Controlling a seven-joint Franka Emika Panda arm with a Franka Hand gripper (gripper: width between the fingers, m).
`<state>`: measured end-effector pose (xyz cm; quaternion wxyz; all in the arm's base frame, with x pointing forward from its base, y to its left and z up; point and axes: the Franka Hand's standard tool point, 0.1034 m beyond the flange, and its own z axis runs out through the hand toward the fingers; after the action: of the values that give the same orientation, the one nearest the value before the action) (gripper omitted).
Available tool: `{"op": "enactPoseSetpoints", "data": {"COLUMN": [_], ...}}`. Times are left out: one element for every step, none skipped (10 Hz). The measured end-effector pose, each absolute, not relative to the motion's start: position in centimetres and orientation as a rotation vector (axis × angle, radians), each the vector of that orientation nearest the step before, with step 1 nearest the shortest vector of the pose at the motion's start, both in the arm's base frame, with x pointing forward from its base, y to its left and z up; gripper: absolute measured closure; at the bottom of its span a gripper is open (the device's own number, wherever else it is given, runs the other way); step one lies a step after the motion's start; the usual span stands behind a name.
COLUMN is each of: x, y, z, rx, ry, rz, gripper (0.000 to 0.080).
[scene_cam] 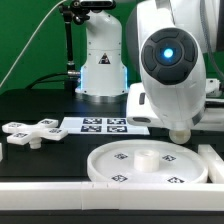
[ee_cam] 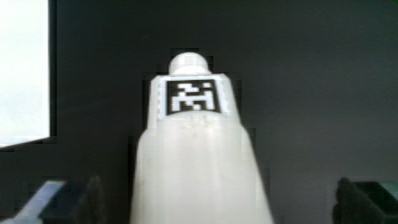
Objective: Assemble round table
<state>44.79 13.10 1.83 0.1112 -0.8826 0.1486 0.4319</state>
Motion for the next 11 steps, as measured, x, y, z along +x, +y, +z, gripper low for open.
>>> {"op": "enactPoseSetpoints", "data": {"x": [44.31, 43.92, 43.52, 43.43, 43.41, 43.41, 43.47, 43.51, 43.55, 43.62, 43.81], "y": [13.06, 13.03, 12.99, 13.00, 13.05, 13.05, 13.02, 12.91, 12.73, 12.54, 12.31], "z": [1.30, 0.93, 0.73, 0.68, 0.67, 0.68, 0.70, 0.69, 0.69, 0.70, 0.80], "rx": [-2.596, -2.600, -2.598, -2.597, -2.598, -2.598, -2.598, -2.597, -2.595, -2.594, -2.592], "ry": [0.441, 0.446, 0.449, 0.450, 0.451, 0.451, 0.451, 0.448, 0.450, 0.450, 0.445], "rz": [1.266, 1.265, 1.273, 1.276, 1.277, 1.276, 1.275, 1.273, 1.272, 1.268, 1.263], "gripper": [0.0150, 0.0150, 0.0150, 0.0150, 0.0150, 0.0268, 0.0395, 0.0395, 0.0392, 0.0392, 0.0392]}}
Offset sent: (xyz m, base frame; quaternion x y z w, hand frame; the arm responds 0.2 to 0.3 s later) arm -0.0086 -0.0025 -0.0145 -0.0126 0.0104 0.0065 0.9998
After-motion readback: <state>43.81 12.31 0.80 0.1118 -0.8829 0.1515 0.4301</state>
